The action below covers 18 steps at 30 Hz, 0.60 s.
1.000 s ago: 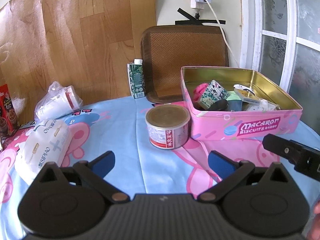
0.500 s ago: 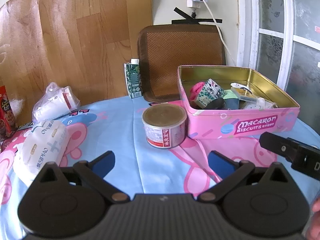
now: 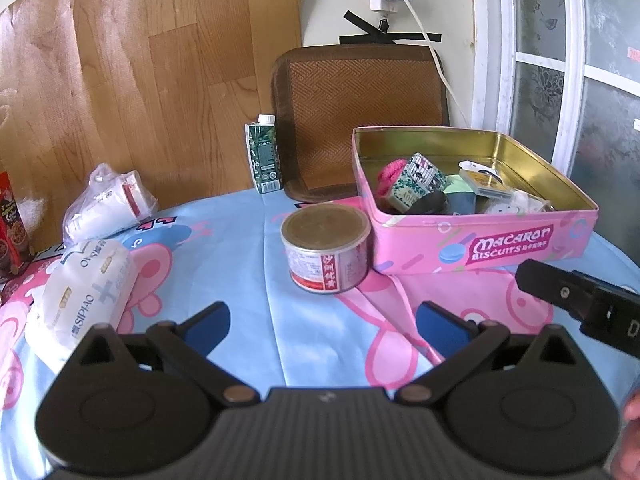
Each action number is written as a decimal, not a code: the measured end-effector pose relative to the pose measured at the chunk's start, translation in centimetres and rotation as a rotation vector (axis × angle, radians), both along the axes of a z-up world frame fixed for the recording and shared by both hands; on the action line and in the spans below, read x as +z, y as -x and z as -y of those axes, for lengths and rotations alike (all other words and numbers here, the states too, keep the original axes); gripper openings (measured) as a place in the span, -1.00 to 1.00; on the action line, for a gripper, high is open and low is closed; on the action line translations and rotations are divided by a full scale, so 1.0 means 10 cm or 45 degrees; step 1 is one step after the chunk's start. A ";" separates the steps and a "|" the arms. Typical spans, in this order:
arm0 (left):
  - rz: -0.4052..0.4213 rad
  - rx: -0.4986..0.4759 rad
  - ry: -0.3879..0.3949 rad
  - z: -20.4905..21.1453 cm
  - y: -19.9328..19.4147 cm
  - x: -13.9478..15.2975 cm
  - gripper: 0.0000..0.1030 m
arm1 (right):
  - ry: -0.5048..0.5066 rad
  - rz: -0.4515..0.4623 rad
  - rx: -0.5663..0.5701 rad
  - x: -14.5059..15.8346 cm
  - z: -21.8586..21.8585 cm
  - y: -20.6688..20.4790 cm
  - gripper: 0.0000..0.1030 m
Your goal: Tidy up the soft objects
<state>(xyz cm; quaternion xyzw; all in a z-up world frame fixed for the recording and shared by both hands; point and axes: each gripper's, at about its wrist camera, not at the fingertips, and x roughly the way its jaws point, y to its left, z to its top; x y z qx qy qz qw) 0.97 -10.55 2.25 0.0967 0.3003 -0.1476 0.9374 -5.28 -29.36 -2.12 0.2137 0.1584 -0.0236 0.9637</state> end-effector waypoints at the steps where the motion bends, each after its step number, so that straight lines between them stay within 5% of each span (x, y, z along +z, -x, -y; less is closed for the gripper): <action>1: -0.001 -0.001 0.000 0.00 0.00 0.00 0.99 | 0.001 0.000 0.000 0.00 0.00 0.00 0.51; 18: -0.003 -0.033 -0.002 0.03 0.00 0.00 0.99 | 0.002 0.000 -0.002 0.00 -0.01 0.00 0.51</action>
